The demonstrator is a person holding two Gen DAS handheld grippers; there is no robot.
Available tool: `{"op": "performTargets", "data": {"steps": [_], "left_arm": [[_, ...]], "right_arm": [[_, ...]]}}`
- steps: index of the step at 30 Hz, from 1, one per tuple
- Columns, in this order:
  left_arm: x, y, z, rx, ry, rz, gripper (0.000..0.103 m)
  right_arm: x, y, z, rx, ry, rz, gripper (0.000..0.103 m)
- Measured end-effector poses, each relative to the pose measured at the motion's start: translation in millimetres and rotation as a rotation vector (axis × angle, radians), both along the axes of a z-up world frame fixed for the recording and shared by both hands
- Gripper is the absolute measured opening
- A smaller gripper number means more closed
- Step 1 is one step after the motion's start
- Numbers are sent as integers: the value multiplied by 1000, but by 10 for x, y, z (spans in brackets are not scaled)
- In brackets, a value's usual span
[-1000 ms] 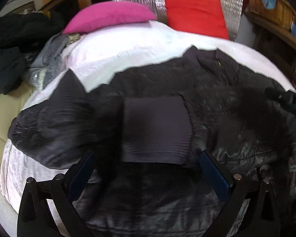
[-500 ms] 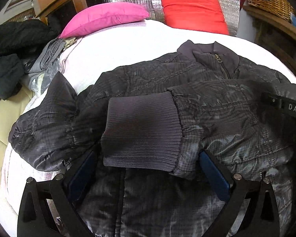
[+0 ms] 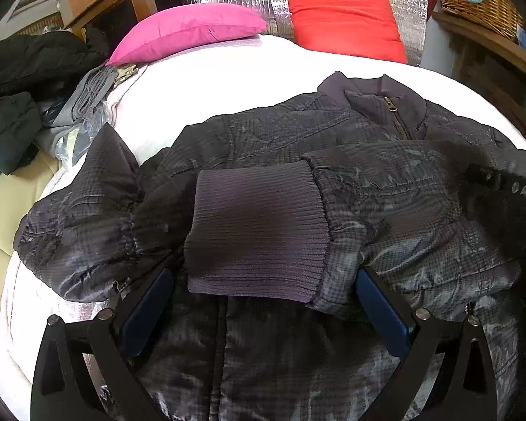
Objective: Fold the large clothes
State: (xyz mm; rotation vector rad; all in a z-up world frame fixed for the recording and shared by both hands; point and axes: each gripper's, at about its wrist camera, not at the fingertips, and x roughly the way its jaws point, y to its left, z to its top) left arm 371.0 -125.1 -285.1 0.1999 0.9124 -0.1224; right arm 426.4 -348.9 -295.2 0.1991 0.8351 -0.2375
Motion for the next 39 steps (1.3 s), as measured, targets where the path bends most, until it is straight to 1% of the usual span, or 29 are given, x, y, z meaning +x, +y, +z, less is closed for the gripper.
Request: {"op": "performTargets", "data": {"steps": [2,6,8,9,10,11,12,13,14,15,17,18,19,21,23,24,25,27,29,31,36,38,39], "left_arm": [[0,10,5,-4,2,0,103],[-12,28,21,-5,-2,-2,103],[-21,37,29,-6,-1,-6,103],[-27,47,41,-9,0,-7,103],[-36,63,63,-15,-1,-9,103],[-51,99,107,-26,-5,-11,103],[-58,139,149,-38,-7,-11,103],[-66,214,219,-63,-9,-8,103],[-69,326,303,-101,-11,2,103],[-65,437,373,-137,-13,15,103],[-27,810,545,-217,-31,83,103],[16,1062,622,-237,-51,150,103],[54,1256,663,-241,-66,210,103],[171,1819,691,-252,-77,385,103],[269,2309,621,-276,-44,527,103],[329,2586,540,-291,-9,602,103],[369,2779,472,-313,19,646,103],[461,3232,272,-394,88,738,103],[535,3548,99,-457,132,802,103],[602,3795,-50,-512,155,844,102],[788,4239,-272,-600,143,913,102],[856,4367,-342,-645,107,941,102],[886,4403,-350,-646,89,948,102]], "right_arm": [[-56,-41,73,-4,-24,-22,82],[-178,-201,227,-53,-61,-96,82],[-180,-295,227,-53,-35,-139,82],[-172,-340,189,-43,-7,-153,82],[-151,-372,129,-30,33,-155,82],[-78,-407,-14,-3,123,-137,82],[-69,-421,-54,1,131,-133,82],[-85,-417,-22,-5,109,-139,82],[-103,-411,28,-2,97,-142,82],[-140,-406,98,26,74,-137,82],[-235,-387,210,81,10,-138,82],[-275,-370,243,89,-8,-137,82],[-308,-326,286,89,-30,-128,82],[-359,-222,333,72,-56,-104,82],[-359,-131,354,44,-66,-78,82],[-369,-55,370,31,-66,-67,82],[-354,-32,364,21,-63,-57,82],[-343,22,365,12,-63,-44,82],[-336,17,334,26,-63,-45,82],[-318,-9,307,38,-58,-46,82],[-254,-12,245,40,-40,-41,82],[-232,-1,223,33,-34,-39,82],[-238,1,220,29,-33,-39,82]]}}
